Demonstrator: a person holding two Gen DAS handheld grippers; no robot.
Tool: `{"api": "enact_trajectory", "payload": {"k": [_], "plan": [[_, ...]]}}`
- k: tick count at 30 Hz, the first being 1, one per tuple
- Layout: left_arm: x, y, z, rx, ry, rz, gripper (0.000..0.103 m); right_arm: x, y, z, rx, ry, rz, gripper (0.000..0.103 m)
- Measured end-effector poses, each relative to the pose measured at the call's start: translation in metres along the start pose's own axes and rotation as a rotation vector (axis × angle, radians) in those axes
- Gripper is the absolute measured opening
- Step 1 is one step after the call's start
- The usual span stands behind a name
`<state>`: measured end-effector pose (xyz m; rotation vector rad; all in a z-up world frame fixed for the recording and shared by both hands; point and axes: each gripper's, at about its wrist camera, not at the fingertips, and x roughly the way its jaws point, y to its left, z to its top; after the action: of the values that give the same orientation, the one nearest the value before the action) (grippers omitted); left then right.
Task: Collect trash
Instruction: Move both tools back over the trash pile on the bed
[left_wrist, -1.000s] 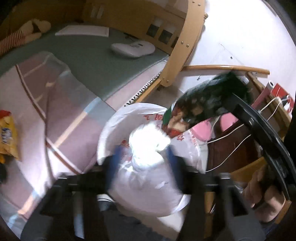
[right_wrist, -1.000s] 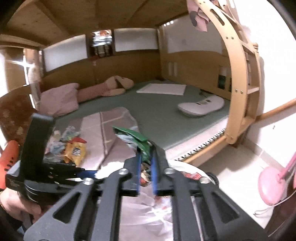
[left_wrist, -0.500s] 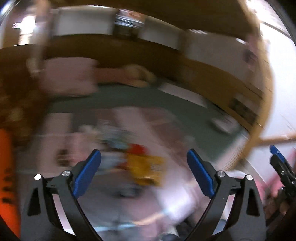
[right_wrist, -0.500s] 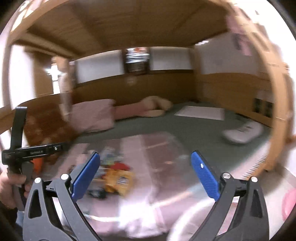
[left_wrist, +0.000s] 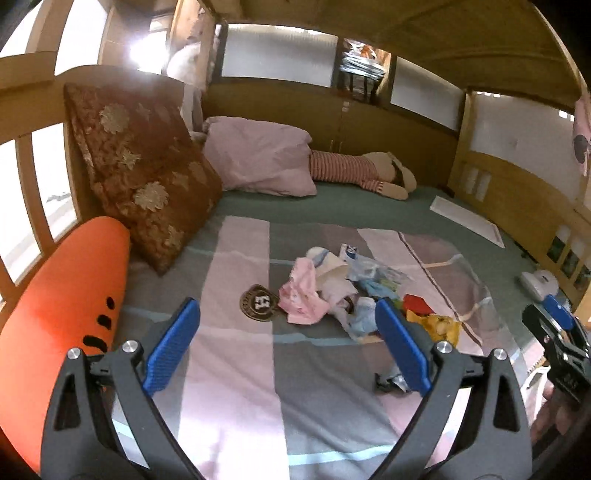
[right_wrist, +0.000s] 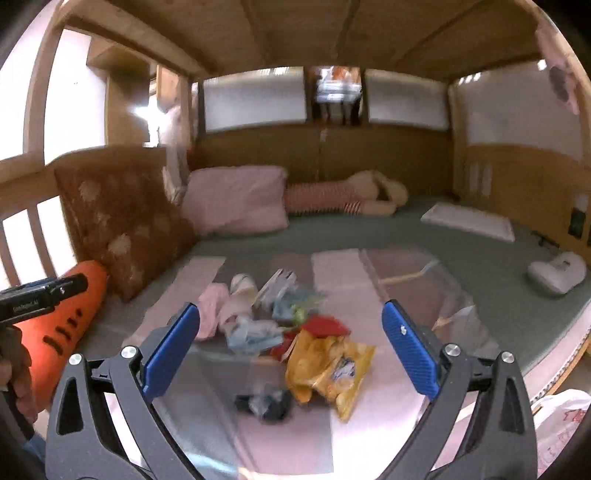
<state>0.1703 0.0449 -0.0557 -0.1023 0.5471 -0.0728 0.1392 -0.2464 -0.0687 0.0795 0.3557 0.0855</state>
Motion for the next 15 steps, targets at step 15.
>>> {"api": "enact_trajectory", "payload": {"k": [15], "plan": [[0.011, -0.012, -0.011, 0.052, 0.023, 0.001, 0.095, 0.008, 0.005, -0.002, 0.017, 0.025, 0.02, 0.097]]}}
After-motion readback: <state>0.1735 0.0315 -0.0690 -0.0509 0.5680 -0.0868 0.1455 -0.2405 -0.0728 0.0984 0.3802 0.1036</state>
